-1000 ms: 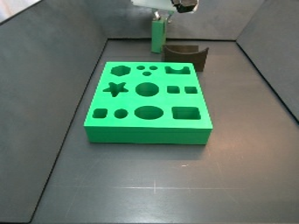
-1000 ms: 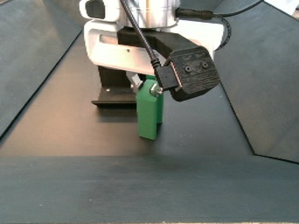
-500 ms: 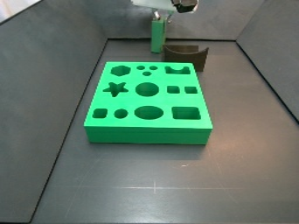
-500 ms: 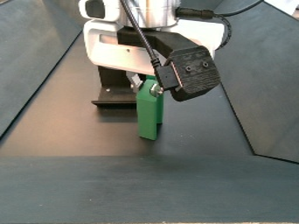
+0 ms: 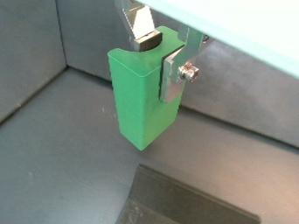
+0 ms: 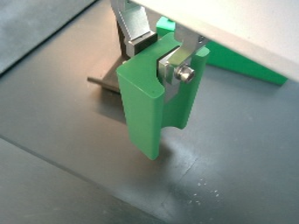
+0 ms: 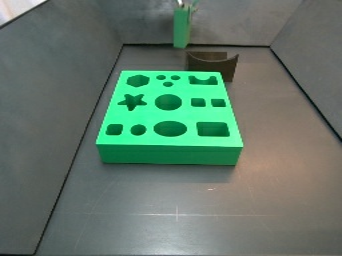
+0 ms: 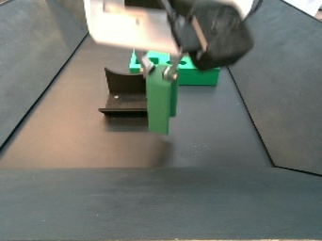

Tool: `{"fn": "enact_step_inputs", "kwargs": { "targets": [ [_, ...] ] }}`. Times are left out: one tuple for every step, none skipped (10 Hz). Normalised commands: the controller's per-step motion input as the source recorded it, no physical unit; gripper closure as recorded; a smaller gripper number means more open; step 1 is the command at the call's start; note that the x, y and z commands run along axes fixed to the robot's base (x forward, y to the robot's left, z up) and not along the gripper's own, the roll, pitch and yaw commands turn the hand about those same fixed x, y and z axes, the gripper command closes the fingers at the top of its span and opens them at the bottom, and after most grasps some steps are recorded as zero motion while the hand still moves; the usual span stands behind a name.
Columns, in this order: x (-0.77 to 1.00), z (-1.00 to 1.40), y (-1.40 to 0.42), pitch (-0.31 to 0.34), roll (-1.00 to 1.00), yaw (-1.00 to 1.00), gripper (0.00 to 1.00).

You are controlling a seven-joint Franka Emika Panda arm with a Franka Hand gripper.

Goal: Pick up the arch object. Move up. Move to above the board. Insert the arch object.
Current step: Move to above the board.

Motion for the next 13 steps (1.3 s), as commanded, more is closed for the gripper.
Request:
{"fn": "enact_step_inputs", "kwargs": {
  "targets": [
    [-0.26,1.0,0.5,-0.193,-0.04,-0.22,1.0],
    [-0.27,1.0,0.51,-0.194,-0.04,-0.22,1.0],
    [-0.26,1.0,0.43,-0.169,-0.08,-0.17,1.0],
    [-0.24,1.0,0.4,-0.125,-0.09,-0.12,1.0],
    [-0.22,1.0,0.37,-0.052,-0.11,-0.08,1.0],
    [-0.2,1.0,0.35,-0.022,-0.11,-0.07,1.0],
    [-0.18,1.0,0.31,0.005,-0.12,-0.06,1.0],
    [-0.16,1.0,0.29,0.02,-0.11,-0.05,1.0],
    [-0.08,0.79,0.19,0.038,-0.1,-0.04,1.0],
    [-0.05,0.66,0.14,0.053,-0.1,-0.04,1.0],
    [-0.01,0.35,0.07,0.074,-0.08,-0.04,1.0],
    [0.0,0.23,0.06,0.079,-0.08,-0.04,1.0],
    [-0.02,0.12,-1.0,0.402,-0.08,1.0,1.0]
  ]
}}
